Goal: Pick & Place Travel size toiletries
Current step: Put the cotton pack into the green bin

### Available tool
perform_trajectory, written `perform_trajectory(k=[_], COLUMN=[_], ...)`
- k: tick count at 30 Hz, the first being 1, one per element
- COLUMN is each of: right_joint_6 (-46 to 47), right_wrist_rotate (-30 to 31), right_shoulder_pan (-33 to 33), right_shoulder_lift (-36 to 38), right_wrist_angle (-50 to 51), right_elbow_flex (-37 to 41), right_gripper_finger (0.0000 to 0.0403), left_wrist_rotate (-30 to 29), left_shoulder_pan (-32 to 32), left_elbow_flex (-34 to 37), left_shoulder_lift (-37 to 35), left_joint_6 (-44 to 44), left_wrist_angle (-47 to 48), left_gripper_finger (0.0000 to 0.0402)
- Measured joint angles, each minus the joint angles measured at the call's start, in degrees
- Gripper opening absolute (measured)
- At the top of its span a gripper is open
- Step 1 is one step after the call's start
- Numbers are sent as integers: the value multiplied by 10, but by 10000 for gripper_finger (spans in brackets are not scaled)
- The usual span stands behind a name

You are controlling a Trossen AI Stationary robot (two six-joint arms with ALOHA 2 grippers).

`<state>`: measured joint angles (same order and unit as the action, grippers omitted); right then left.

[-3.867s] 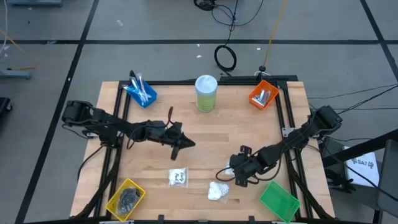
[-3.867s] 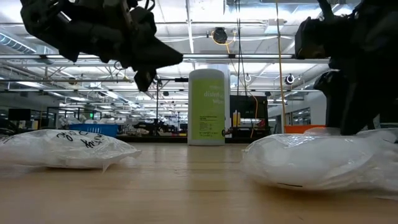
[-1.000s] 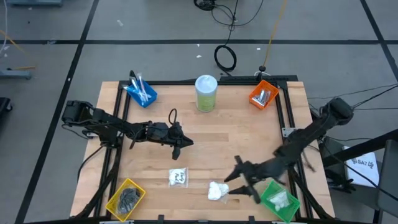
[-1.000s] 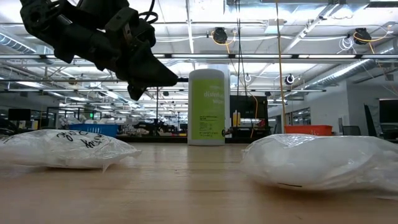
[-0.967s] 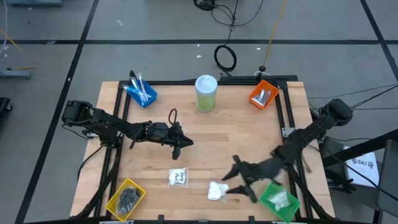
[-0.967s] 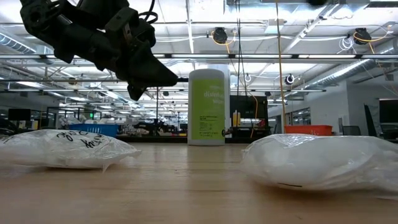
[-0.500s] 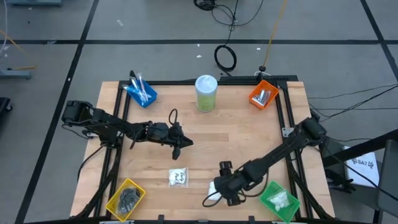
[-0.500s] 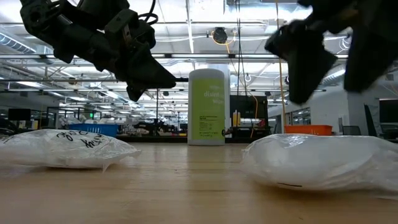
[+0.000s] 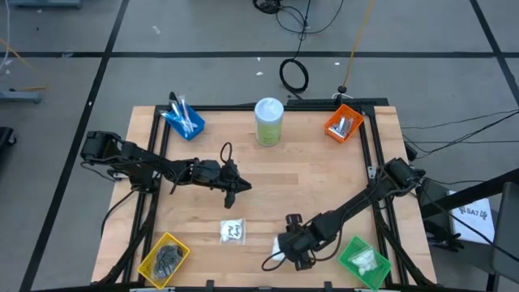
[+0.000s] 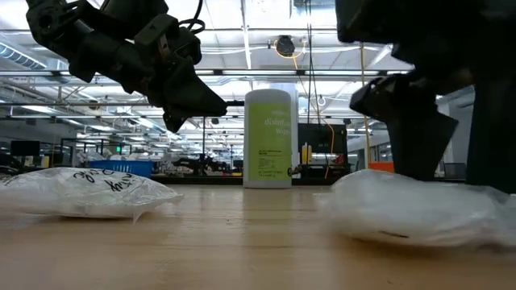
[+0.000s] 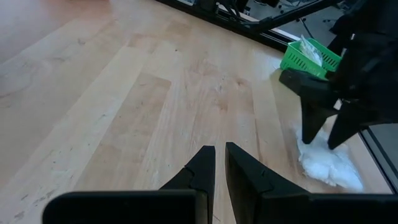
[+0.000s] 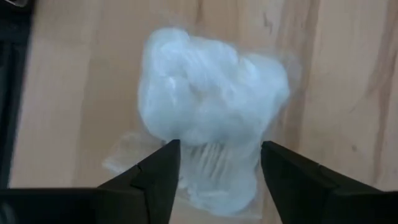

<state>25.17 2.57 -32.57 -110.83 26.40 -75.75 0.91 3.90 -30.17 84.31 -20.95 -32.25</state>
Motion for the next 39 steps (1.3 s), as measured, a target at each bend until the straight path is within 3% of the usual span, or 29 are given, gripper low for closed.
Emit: perform_trajectory(k=[17,21,28,39], right_joint_6=[16,18,101,420], right_wrist_rotate=[-57,-74,-106,-104], right_shoulder_pan=[10,10,-1,-84], right_shoulder_lift=[30,73,181,310], right_wrist_angle=[-48,-43,62,263], right_elbow_flex=[39,39,39,43], right_gripper_finger=[16,17,12,23], left_wrist_rotate=[0,0,0,0], left_shoulder_pan=[0,0,0,0], left_elbow_flex=[0,0,0,0], left_shoulder_lift=[0,0,0,0], left_joint_6=[0,0,1,2], left_wrist_angle=[1,8,8,9], left_gripper_finger=[35,35,35,35])
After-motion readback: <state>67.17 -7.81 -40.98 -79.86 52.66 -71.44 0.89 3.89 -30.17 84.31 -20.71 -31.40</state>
